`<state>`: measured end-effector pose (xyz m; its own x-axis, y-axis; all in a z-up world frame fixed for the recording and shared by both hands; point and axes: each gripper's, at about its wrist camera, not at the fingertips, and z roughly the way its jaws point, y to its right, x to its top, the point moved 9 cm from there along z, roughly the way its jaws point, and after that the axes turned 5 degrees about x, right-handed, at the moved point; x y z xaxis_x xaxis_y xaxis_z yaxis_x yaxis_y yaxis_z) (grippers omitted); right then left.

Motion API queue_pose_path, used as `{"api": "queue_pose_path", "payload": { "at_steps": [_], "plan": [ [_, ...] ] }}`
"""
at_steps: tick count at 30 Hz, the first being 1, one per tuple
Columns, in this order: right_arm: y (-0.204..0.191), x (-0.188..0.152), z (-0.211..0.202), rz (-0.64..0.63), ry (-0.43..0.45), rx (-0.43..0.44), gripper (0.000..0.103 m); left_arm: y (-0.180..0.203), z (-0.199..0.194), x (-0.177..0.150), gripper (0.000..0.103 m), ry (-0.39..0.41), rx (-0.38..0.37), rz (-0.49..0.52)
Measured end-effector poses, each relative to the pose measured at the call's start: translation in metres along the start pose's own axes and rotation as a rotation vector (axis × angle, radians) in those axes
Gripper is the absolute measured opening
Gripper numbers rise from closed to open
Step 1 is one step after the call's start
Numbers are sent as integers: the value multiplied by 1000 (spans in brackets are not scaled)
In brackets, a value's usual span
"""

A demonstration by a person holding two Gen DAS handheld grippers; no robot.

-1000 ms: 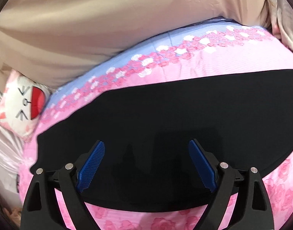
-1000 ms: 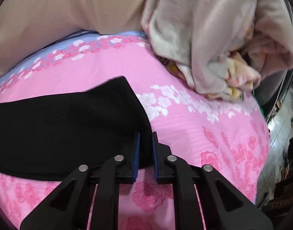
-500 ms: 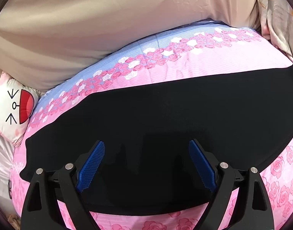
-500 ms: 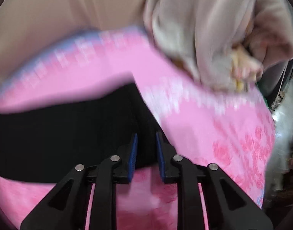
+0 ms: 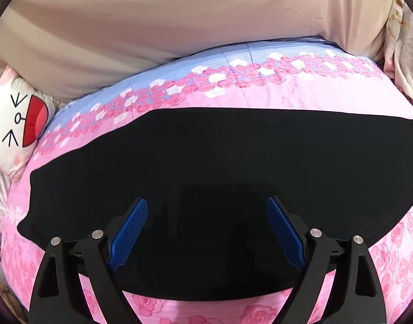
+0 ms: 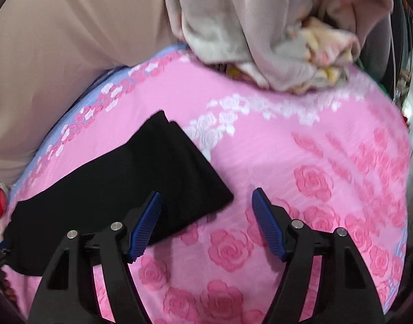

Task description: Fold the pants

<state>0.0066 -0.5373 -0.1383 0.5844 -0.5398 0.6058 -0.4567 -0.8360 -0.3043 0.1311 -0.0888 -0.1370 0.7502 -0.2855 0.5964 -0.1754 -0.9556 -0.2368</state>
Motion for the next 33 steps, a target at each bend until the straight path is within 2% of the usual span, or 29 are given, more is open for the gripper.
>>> {"api": "queue_pose_path", "payload": {
  "at_steps": [1,2,3,4,7,10,13,15,19,22,25,27,30,33],
  "plan": [
    [-2,0,3,-15,-3,-17,55,-2,0,-2,87,2,-4,0],
    [-4,0,5,-27,-5,-36,43,-5,-1,-3,87,5,-4,-2],
    [-9,0,8,-27,-17,-23,25,-7,-1,-4,87,7,-4,-4],
    [-13,0,10,-10,-26,14,21,-8,-1,-4,87,8,-11,-6],
    [-27,7,6,-19,-10,-7,18,-15,-1,-6,87,6,-26,-19],
    [-65,20,-15,-39,41,65,18,-24,-6,-6,87,19,-34,-24],
    [-132,32,-39,-113,83,162,18,-34,-12,-4,87,26,-60,-41],
    [-189,37,-54,-177,100,248,18,-43,-17,-2,86,37,-77,-64],
    [-302,30,-72,-308,90,425,18,-71,-23,-2,86,58,-74,-94],
    [-383,7,-70,-402,35,551,18,-98,-23,-6,86,60,-57,-127],
    [-450,-31,-55,-504,-34,617,18,-124,-19,-14,86,56,-43,-155],
    [-485,-67,-30,-547,-116,644,18,-139,-16,-20,86,48,-35,-167],
    [-514,-121,5,-593,-231,643,18,-160,-11,-32,86,33,-23,-187],
    [-526,-168,42,-630,-328,612,18,-176,-5,-42,86,19,-6,-199]
  ]
}}
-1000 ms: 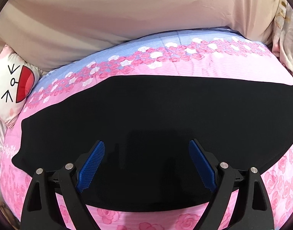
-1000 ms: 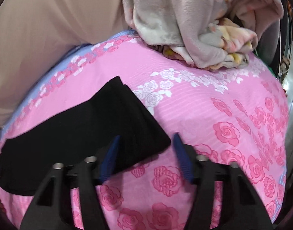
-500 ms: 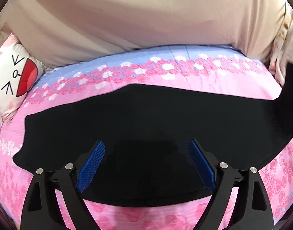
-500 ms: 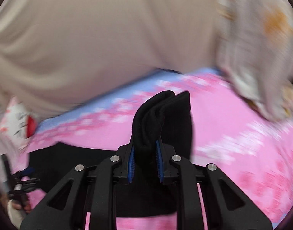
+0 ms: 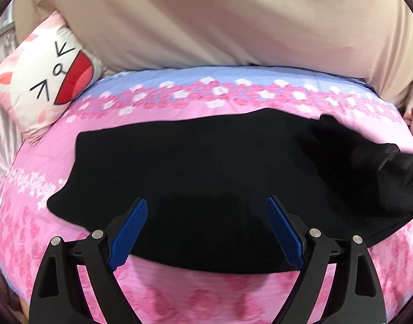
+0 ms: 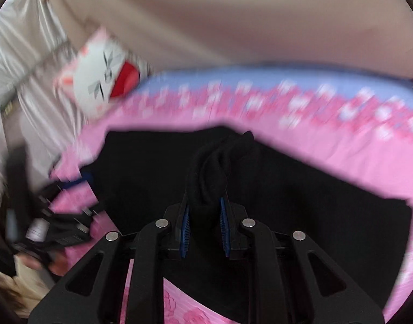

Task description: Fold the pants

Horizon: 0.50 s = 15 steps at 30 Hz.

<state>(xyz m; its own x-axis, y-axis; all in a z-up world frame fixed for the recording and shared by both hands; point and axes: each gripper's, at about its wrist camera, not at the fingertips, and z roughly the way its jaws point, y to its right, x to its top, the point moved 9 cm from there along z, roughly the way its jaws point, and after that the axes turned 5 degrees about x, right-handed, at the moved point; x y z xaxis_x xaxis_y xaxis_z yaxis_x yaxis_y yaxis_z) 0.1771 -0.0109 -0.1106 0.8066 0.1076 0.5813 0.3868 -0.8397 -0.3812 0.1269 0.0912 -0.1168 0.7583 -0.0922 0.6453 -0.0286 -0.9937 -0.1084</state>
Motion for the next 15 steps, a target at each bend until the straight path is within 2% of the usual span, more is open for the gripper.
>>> {"api": "queue_pose_path", "payload": {
  "at_steps": [3,11,15],
  "plan": [
    [1,-21,31,-13,-47,-41,18,-13,6,-6,86,-16,4,-9],
    [-15,-17,25,-89,-15,-123,19,-21,17,-8,86,-28,-9,-11],
    [-42,-5,26,-147,-14,-88,19,-22,15,-3,86,-15,-11,-13]
  ]
}}
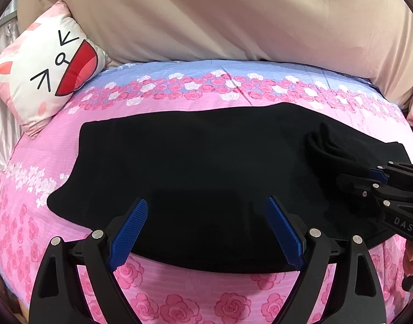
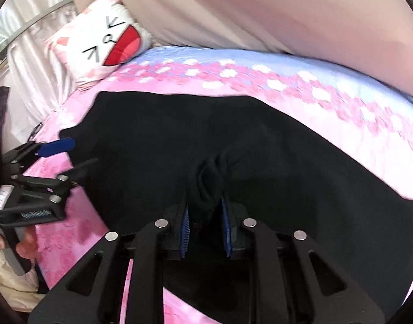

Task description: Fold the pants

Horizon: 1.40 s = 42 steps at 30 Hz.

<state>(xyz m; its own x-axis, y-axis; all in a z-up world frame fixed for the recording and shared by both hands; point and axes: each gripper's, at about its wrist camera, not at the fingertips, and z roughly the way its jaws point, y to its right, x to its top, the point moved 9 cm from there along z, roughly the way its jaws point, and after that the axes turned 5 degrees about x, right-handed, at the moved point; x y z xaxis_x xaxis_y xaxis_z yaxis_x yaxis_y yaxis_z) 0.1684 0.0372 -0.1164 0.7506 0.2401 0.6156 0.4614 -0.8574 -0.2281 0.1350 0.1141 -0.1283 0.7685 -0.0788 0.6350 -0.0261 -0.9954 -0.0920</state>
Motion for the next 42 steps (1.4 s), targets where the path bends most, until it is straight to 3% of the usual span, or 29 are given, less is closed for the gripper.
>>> {"api": "queue_pose_path", "payload": {
  "at_steps": [4,7,8,9,14,18,21,24,28,30,32,34,38,42],
  "plan": [
    [-15,-5,33,-27,-68,-15,20,-6,3,-2,86,-10,5,-9],
    [-25,-7,32,-38,-50,-19,38,-16,5,-6,86,-25,15,-26],
    [-31,-8,26,-33,-48,-7,52,-20,4,-8,87,-26,19,-33],
    [-38,-7,17,-35,-30,-2,58,-26,3,-9,87,-26,29,-44],
    [-54,-8,-26,-66,43,-46,72,-85,3,-23,87,-61,31,-176],
    [-43,-10,-64,-2,124,-62,72,-144,16,-38,87,-106,100,-311],
    [-24,-10,-87,42,175,-118,72,-160,33,-41,87,-146,19,-408],
    [-9,-12,-99,73,195,-151,72,-157,50,-36,87,-177,-25,-427],
    [9,-22,-111,127,203,-174,72,-152,66,-23,86,-159,55,-385],
    [14,-26,-114,135,207,-186,72,-149,64,-15,59,-129,107,-339],
    [18,-29,-118,136,211,-203,72,-142,60,-6,20,-118,114,-307],
    [24,-31,-124,141,223,-218,72,-135,49,6,13,-85,117,-288],
    [47,-36,-140,181,257,-246,72,-108,9,37,12,11,81,-226],
    [78,-46,-159,243,290,-274,72,-46,-46,78,12,135,5,-90]
  ]
}}
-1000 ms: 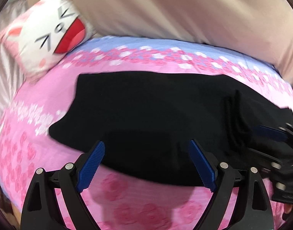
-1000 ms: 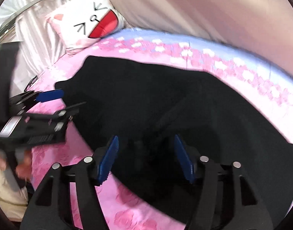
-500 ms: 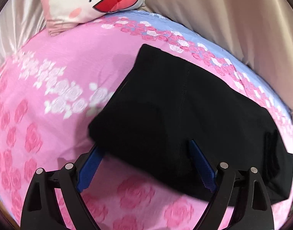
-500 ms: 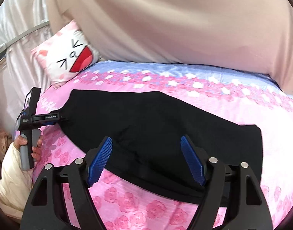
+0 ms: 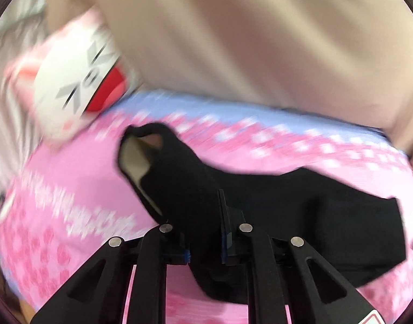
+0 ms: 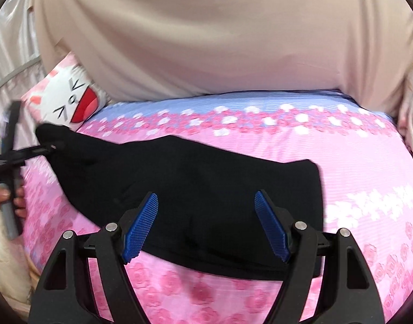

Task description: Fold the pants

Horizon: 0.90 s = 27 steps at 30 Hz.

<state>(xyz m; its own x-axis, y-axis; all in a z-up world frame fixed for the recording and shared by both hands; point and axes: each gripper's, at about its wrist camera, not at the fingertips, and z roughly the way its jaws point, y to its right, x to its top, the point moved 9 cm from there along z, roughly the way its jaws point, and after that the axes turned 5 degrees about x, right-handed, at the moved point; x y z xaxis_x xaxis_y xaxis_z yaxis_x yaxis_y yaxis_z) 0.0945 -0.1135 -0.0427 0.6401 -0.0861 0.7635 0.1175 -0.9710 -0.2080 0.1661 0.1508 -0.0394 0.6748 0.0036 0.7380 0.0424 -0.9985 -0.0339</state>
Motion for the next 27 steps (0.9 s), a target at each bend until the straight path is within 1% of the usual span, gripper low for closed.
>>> {"api": "queue_pose_path", "payload": {
  "at_steps": [2,4,5,6,9,11,12,14,15,16,17,18,19,21,22,27],
  "plan": [
    [18,0,-6,30,16,-23,72,49,-26,15,11,54,-60,91],
    [40,-1,-14,61,33,-53,72,93,-43,23,11,92,-109,164],
    [50,-2,-19,78,42,-67,72,124,-51,25,11,106,-146,204],
    [65,-3,-25,106,52,-87,72,141,-56,25,11,112,-171,228],
    [99,-10,-39,170,67,-123,72,214,-68,16,11,117,-263,319],
    [123,-18,-48,207,71,-146,72,267,-66,0,11,87,-324,382],
    [132,-21,-52,219,73,-157,72,284,-62,-7,11,67,-340,401],
    [151,-31,-59,248,71,-171,72,329,-44,-37,11,-6,-361,459],
    [158,-35,-62,259,69,-176,72,339,-40,-49,11,-30,-362,473],
    [165,-39,-64,269,67,-181,72,355,-27,-70,11,-78,-355,496],
    [172,-44,-65,280,62,-183,72,362,-17,-86,11,-112,-346,509],
    [180,-50,-65,293,54,-186,72,368,-9,-100,11,-135,-330,525],
    [186,-55,-66,302,46,-187,72,374,0,-113,11,-138,-304,541],
    [193,-60,-63,311,32,-186,72,375,-5,-121,11,-74,-242,581],
    [196,-62,-62,317,30,-183,72,372,-5,-121,11,-68,-233,585],
    [195,-57,-58,328,44,-125,72,364,-5,-118,11,-97,-256,561]
  ]
}}
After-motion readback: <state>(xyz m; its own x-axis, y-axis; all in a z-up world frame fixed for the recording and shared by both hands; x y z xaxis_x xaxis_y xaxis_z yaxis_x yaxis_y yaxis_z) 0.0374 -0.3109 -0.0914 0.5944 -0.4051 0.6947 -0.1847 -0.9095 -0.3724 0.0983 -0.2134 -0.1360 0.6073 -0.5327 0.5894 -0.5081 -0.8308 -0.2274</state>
